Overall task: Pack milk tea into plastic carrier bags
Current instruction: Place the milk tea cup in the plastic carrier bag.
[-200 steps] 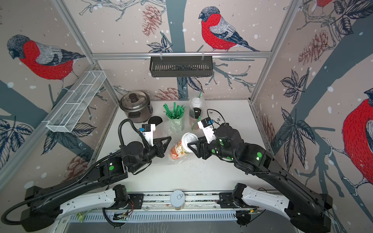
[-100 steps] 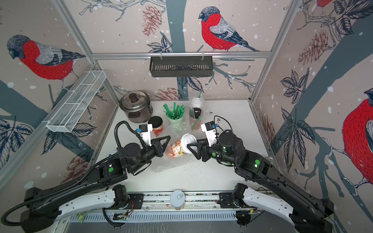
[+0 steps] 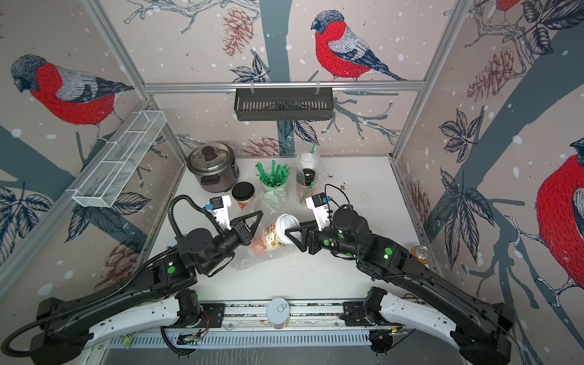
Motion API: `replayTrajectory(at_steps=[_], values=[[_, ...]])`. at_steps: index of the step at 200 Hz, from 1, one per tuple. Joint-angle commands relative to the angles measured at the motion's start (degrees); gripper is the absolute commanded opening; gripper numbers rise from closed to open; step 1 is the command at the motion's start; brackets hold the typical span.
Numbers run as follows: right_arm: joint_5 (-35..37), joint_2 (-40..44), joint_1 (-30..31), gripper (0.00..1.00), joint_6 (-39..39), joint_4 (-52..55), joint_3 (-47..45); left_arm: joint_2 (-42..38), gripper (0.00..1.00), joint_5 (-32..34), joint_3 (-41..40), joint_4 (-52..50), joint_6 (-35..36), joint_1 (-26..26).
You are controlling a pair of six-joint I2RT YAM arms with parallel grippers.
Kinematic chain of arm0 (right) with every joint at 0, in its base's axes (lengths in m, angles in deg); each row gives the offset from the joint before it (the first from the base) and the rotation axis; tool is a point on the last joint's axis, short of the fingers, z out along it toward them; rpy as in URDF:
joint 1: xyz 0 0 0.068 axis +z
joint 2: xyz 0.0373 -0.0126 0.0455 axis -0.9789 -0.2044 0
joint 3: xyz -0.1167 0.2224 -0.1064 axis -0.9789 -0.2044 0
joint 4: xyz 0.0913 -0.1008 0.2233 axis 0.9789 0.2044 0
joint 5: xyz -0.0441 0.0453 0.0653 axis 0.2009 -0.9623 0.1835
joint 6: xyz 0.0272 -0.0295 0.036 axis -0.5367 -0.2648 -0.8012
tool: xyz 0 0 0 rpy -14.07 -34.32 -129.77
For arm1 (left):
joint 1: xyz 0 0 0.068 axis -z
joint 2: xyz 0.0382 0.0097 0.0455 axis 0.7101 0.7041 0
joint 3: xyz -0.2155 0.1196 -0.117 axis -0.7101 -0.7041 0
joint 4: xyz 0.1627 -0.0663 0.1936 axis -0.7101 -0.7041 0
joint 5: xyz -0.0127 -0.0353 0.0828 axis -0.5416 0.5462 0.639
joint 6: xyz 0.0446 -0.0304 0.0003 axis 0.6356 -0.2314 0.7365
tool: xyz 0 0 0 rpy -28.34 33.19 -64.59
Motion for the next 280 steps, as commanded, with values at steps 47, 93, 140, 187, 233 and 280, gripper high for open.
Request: replayTrajectory(at_steps=[47, 93, 140, 187, 233, 280], values=[[-1.1, -1.33, 0.94, 0.48, -1.91, -10.07, -3.21, -0.6, 0.0, 2.67, -0.52, 5.62, -1.69, 0.37], [0.63, -1.15, 1.47, 0.48, -2.76, -12.64, -4.61, -0.44, 0.0, 3.84, -1.09, 7.78, -1.86, 0.43], [1.72, -2.91, 2.62, 0.49, -3.03, -13.55, -5.0, -0.81, 0.0, 4.03, -1.53, 8.79, -3.33, 0.43], [0.81, -6.73, 3.62, 0.51, -2.85, -16.76, -5.35, -0.92, 0.0, 3.34, -1.91, 10.3, -3.97, 0.5], [-0.62, -10.38, 4.21, 0.52, -3.44, -21.81, -5.77, -0.81, 0.0, 2.86, -2.26, 11.94, -4.22, 0.51], [-4.69, -16.45, 5.05, 0.55, -3.85, -24.35, -4.29, -0.7, 0.0, 2.62, -2.4, 12.47, -4.23, 0.52]])
